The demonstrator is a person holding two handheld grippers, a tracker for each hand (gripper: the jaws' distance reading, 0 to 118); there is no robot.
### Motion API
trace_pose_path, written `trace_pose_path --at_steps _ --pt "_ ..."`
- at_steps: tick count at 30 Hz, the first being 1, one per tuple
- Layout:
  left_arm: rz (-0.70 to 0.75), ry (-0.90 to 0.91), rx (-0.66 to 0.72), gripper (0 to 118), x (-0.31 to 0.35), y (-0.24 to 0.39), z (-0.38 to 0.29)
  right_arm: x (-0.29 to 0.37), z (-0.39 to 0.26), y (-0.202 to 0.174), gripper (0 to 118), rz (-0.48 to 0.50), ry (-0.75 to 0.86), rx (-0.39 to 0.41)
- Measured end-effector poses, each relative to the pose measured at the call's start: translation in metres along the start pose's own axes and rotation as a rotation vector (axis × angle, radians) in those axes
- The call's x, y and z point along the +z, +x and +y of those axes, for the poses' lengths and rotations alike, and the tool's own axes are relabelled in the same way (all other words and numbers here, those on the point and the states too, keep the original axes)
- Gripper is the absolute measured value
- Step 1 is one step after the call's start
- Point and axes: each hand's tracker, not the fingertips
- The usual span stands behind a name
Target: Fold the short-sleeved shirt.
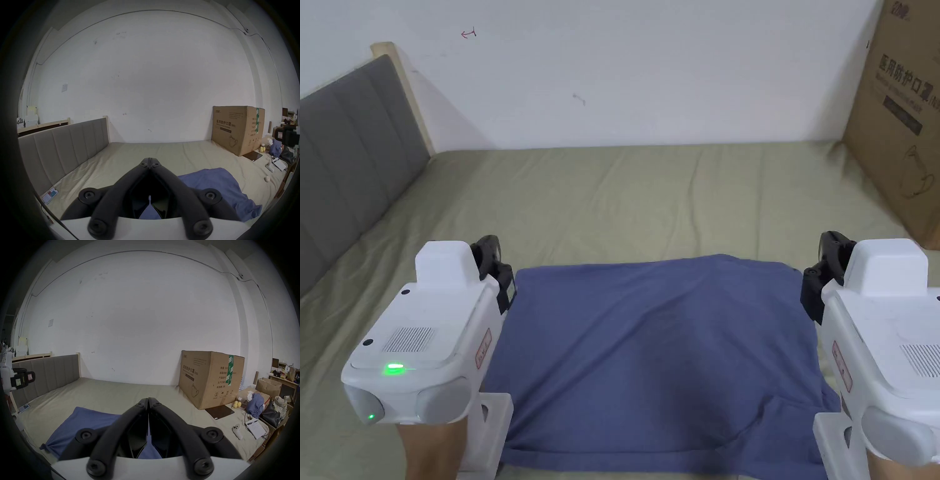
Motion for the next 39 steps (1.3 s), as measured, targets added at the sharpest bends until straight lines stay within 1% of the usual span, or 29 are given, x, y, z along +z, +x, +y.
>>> trace_pose_path --at_steps 5,10,13,17,19,20,21,22,23,24,25,26,30,31,32,33,34,36,37,39 --pt "0.014 -0.073 0.006 0 -0.006 -0.002 -0.01 -0.004 0.001 0.0 0 0.002 -0.001 0.018" --pt "-0.006 -0.3 0.05 0 -0.023 -0.028 -0.043 -0.006 -0.003 0.004 0 0.015 -0.016 0.015" --pt "-0.005 -0.422 0.102 0 -0.018 -0.042 -0.065 -0.008 -0.008 0.007 0 0.015 -0.031 0.02" --pt "0.016 -0.589 0.115 0 -0.014 -0.065 -0.109 -0.013 -0.015 0.011 0 0.02 -0.063 -0.003" --pt "0.033 -0.648 0.118 19 -0.013 -0.076 -0.13 -0.015 -0.019 0.011 0 0.02 -0.077 -0.003" --pt "0.047 -0.696 0.119 36 -0.014 -0.08 -0.139 -0.016 -0.02 0.011 0 0.023 -0.085 -0.004" --pt "0.045 -0.726 0.128 36 -0.014 -0.083 -0.145 -0.017 -0.022 0.011 0 0.025 -0.092 -0.006" --pt "0.04 -0.757 0.144 42 -0.015 -0.086 -0.153 -0.018 -0.023 0.011 0 0.029 -0.101 -0.009" --pt "0.034 -0.802 0.154 58 -0.012 -0.087 -0.161 -0.019 -0.025 0.011 0 0.031 -0.108 -0.012" --pt "0.029 -0.841 0.153 85 -0.012 -0.088 -0.167 -0.019 -0.026 0.011 0 0.034 -0.112 -0.013" --pt "0.027 -0.852 0.15 100 -0.012 -0.089 -0.173 -0.02 -0.028 0.01 0 0.034 -0.118 -0.014" --pt "0.028 -0.851 0.144 105 -0.011 -0.089 -0.178 -0.02 -0.029 0.01 0 0.036 -0.125 -0.013" --pt "0.04 -0.871 0.124 104 -0.008 -0.078 -0.187 -0.019 -0.036 0.01 0 0.036 -0.155 0.004" --pt "0.042 -0.879 0.114 99 -0.011 -0.08 -0.198 -0.018 -0.038 0.011 0 0.032 -0.163 0.009" --pt "0.032 -0.881 0.099 88 -0.013 -0.08 -0.204 -0.018 -0.04 0.012 0 0.033 -0.17 0.011" --pt "0.017 -0.882 0.081 65 -0.014 -0.079 -0.209 -0.017 -0.042 0.013 0 0.033 -0.178 0.013" --pt "-0.007 -0.9 0.057 44 -0.016 -0.078 -0.214 -0.016 -0.044 0.015 0 0.03 -0.189 0.015" --pt "-0.071 -0.917 0.086 13 -0.011 -0.069 -0.207 -0.014 -0.049 0.019 0 0.021 -0.206 0.021" --pt "-0.067 -0.895 0.095 10 -0.008 -0.067 -0.205 -0.012 -0.053 0.022 0 0.012 -0.217 0.023" --pt "-0.032 -0.867 0.066 6 -0.003 -0.062 -0.199 -0.01 -0.063 0.03 2 -0.003 -0.268 0.025"
